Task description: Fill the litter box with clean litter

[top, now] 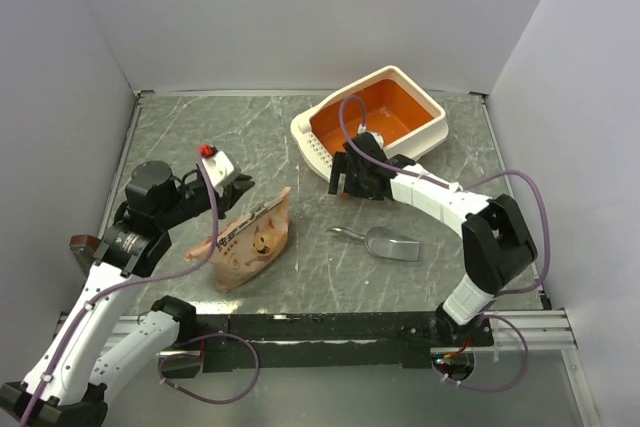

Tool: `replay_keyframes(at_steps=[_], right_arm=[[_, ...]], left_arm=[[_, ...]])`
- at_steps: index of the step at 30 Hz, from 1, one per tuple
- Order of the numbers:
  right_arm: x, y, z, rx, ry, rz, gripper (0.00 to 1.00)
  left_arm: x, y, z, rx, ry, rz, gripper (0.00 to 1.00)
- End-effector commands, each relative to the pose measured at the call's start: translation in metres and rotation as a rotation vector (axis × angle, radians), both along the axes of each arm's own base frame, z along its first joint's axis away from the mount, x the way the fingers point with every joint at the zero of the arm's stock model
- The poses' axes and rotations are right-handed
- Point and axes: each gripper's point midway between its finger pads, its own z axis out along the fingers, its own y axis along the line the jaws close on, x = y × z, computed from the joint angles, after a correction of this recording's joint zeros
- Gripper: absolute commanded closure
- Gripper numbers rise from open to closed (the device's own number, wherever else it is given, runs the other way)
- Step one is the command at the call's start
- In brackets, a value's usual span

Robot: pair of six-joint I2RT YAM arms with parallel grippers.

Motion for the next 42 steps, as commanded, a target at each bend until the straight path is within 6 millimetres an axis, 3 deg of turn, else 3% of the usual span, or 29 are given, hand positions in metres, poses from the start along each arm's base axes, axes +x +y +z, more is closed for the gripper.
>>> replay_keyframes(at_steps=[1, 3, 4, 7, 12, 17, 21, 24, 29, 33, 36, 40, 41, 42], right_arm=[[0.049, -0.004, 0.018, 0.031, -0.094, -0.098, 0.02], [0.062, -0.01, 0.02, 0.036, -0.105, -0.108, 0.02], [0.07, -0.01, 0.021, 0.042, -0.108, -0.105, 0.02], [0.086, -0.011, 0.027, 0.05, -0.118, -0.082, 0.02], [0.077, 0.011, 0.051, 0.067, -0.174, 0.119, 0.02], [0.04, 0.046, 0.092, 0.05, -0.269, 0.476, 0.02], [0.01, 0.069, 0.13, 0.13, -0.36, 0.723, 0.02], [-0.025, 0.095, 0.158, 0.169, -0.463, 0.965, 0.03], [-0.064, 0.128, 0.174, 0.142, -0.585, 1.295, 0.05], [-0.088, 0.148, 0.189, 0.142, -0.807, 1.521, 0.02], [-0.096, 0.153, 0.203, 0.157, -0.898, 1.613, 0.0], [-0.103, 0.16, 0.2, 0.156, -0.897, 1.76, 0.0], [-0.105, 0.163, 0.207, 0.162, -0.915, 1.784, 0.0], [-0.106, 0.167, 0.2, 0.179, -0.897, 1.81, 0.0]], left_arm=[[0.026, 0.027, 0.007, -0.194, 0.251, 0.36, 0.79], [0.033, 0.042, 0.01, -0.227, 0.311, 0.491, 0.78], [0.032, 0.043, -0.005, -0.227, 0.414, 0.543, 0.77], [0.034, 0.046, -0.011, -0.269, 0.517, 0.622, 0.76], [0.027, 0.051, -0.011, -0.41, 0.592, 0.703, 0.76], [0.014, 0.058, 0.002, -0.53, 0.616, 0.744, 0.74], [0.005, 0.065, -0.015, -0.48, 0.706, 0.822, 0.72], [-0.004, 0.064, -0.024, -0.501, 0.757, 0.827, 0.71], [-0.017, 0.069, -0.019, -0.615, 0.724, 0.81, 0.7], [-0.023, 0.069, -0.022, -0.61, 0.733, 0.804, 0.67], [-0.027, 0.071, -0.025, -0.605, 0.733, 0.805, 0.63], [-0.032, 0.073, -0.028, -0.61, 0.724, 0.799, 0.54], [-0.031, 0.073, -0.031, -0.606, 0.727, 0.801, 0.53], [-0.032, 0.073, -0.03, -0.613, 0.717, 0.795, 0.52]])
